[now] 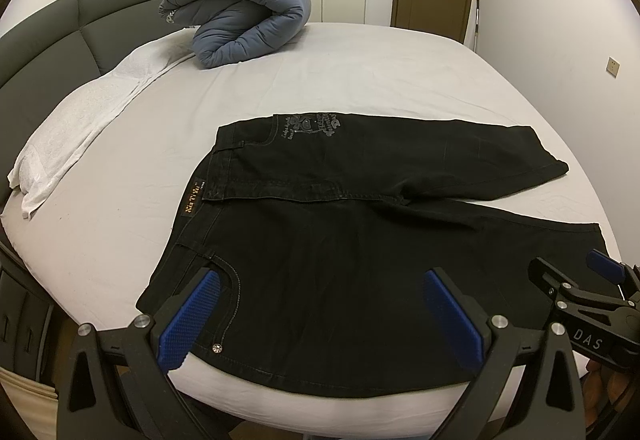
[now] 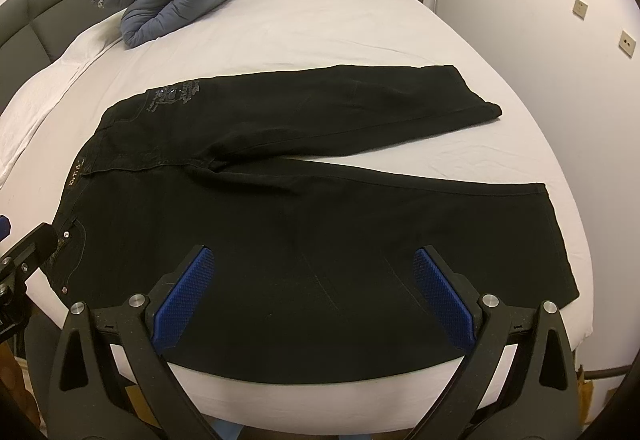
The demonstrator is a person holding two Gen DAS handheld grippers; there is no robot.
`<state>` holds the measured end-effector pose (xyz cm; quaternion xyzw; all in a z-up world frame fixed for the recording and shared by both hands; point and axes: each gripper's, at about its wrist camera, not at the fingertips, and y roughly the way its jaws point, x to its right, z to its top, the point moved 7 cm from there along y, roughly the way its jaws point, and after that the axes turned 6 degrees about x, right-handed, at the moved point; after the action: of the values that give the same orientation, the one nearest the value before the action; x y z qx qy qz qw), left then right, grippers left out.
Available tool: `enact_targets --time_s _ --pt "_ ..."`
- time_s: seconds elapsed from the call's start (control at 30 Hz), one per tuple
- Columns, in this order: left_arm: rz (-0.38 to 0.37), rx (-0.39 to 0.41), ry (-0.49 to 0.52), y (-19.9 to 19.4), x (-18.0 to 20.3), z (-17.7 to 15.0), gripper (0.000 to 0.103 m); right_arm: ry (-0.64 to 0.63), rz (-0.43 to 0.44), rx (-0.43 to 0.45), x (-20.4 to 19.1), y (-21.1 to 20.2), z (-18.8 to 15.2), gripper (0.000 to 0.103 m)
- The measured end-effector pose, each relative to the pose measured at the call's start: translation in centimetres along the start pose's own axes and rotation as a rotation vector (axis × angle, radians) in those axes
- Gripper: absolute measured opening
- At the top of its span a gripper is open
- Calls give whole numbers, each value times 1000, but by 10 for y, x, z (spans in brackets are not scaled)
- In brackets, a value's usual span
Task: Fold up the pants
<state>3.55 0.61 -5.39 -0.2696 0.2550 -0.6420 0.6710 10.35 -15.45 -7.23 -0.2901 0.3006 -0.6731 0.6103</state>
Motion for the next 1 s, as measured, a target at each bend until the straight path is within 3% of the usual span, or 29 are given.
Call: enact_targets --time_s 1.0 --pt "16 11 11 -8 -10 3 103 -9 3 -2 -11 0 -1 102"
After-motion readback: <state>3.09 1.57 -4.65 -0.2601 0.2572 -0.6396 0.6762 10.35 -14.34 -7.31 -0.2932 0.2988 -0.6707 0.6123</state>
